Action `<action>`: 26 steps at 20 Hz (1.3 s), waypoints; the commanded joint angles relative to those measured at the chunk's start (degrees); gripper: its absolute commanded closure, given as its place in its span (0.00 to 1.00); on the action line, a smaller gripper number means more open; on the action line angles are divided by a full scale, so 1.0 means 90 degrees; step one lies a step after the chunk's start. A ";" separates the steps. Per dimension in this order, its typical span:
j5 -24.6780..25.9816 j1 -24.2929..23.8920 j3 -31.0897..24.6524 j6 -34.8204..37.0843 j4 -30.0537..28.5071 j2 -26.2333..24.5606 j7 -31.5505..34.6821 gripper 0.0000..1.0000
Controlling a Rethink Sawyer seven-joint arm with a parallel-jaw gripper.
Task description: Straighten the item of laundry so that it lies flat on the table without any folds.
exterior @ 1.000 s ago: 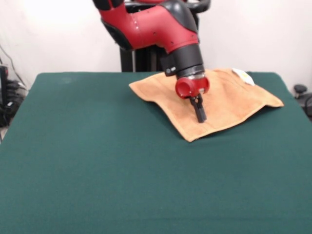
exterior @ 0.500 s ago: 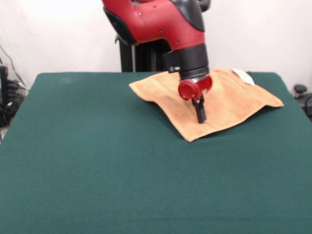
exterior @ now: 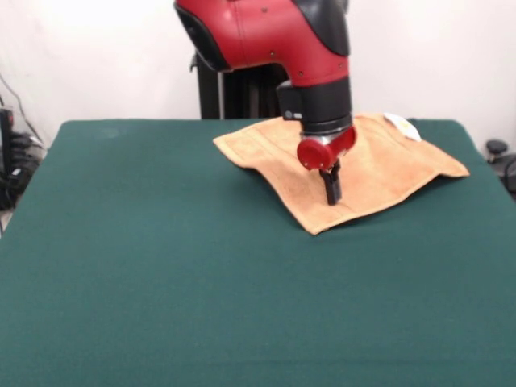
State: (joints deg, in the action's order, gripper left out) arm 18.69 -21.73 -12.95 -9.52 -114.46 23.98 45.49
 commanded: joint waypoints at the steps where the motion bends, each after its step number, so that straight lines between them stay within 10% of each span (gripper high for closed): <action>1: -0.1011 0.0000 -0.0005 0.1277 0.1970 -0.0919 0.1317 1.00; 16: -0.0939 -0.0016 -0.0004 0.1550 0.1376 -0.0416 0.1419 1.00; 26: -0.0938 -0.0448 -0.0434 0.2224 0.0077 0.1084 0.1481 1.00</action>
State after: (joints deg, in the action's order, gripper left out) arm 14.23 -24.41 -13.95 3.09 -112.77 28.37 45.49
